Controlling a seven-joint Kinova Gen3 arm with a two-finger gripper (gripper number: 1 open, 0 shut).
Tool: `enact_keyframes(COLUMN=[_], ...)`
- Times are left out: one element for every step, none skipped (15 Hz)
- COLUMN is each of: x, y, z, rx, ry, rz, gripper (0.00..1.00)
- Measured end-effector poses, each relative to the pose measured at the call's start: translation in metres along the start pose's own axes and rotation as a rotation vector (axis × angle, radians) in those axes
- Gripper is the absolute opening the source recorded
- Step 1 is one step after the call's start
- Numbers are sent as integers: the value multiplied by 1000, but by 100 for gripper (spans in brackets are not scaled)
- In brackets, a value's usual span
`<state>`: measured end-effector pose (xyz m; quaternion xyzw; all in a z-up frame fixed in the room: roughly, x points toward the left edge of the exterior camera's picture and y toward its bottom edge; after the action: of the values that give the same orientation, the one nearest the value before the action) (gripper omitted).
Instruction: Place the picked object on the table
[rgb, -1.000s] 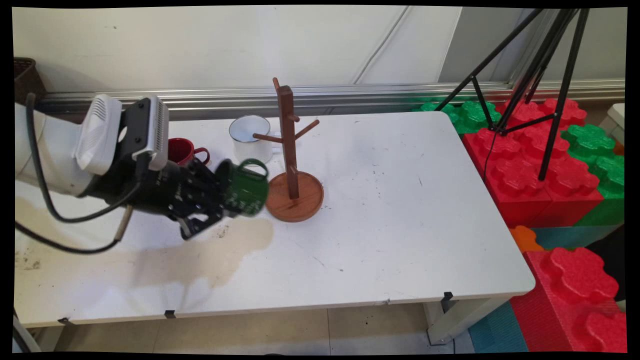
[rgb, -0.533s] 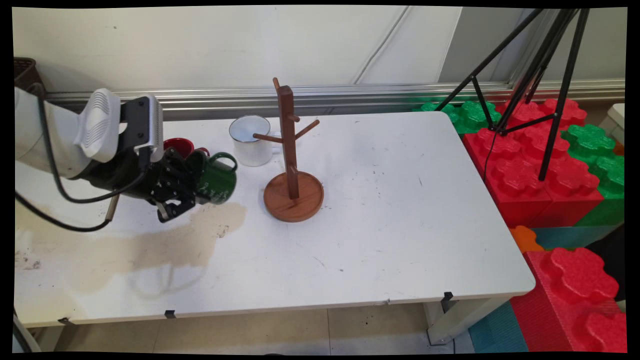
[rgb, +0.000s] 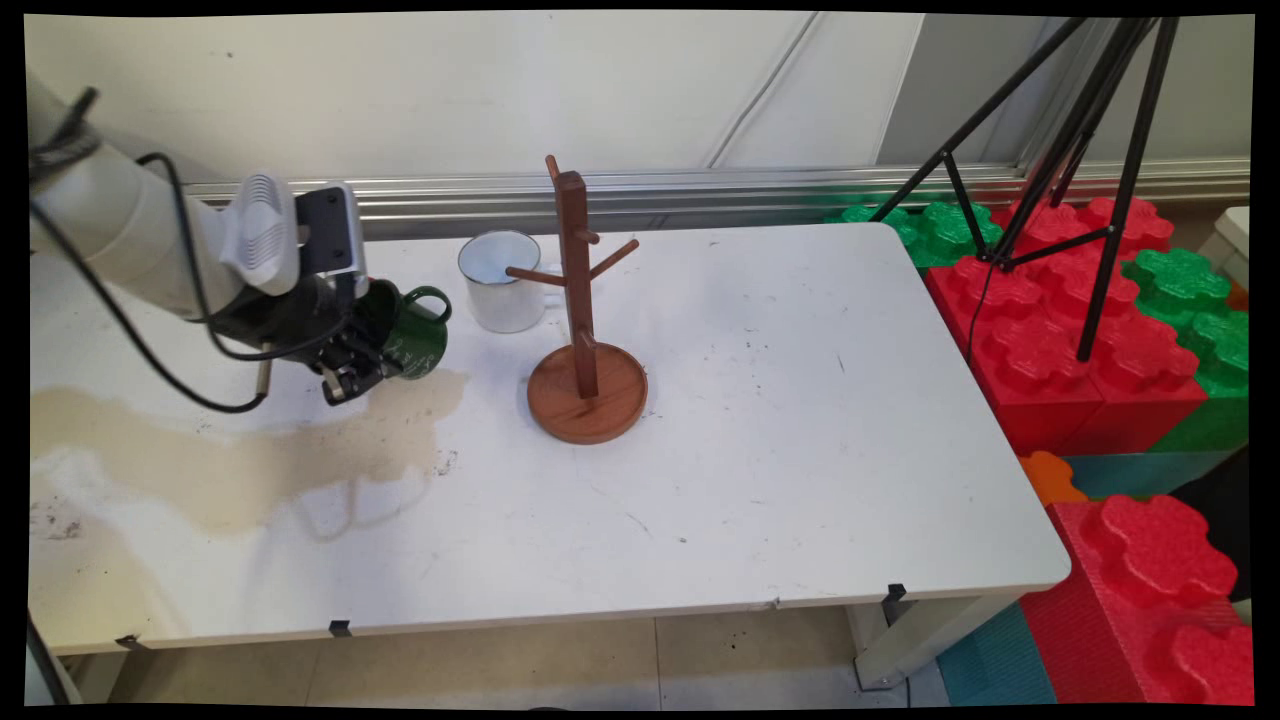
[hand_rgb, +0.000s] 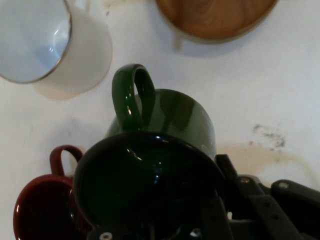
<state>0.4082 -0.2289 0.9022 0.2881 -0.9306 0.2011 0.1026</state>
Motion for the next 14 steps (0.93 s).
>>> enact_keyframes(x=[2,4,6,8,10,13,15,17,20,22,24,27,30,33], y=[-3,-5,-8,-10,-12,-16,-19,-21,-23,-24,-25,-27,-28,-29], z=[6,12,18,23,27,33,38,42,47,50,56,61,67,72], rx=[-1,-2,-5,-5,-4,-2,-1,-1,-2,-5,-8,-14,-21,-25], ry=[-16,-28,-40,-49,-57,-67,-75,-82,-90,-96,-106,-118,-130,-140], rz=[-7,-13,-18,-21,-23,-24,-25,-25,-25,-24,-25,-25,-27,-30], gripper=[0,0,0,0,0,0,0,0,0,0,0,0,0,0])
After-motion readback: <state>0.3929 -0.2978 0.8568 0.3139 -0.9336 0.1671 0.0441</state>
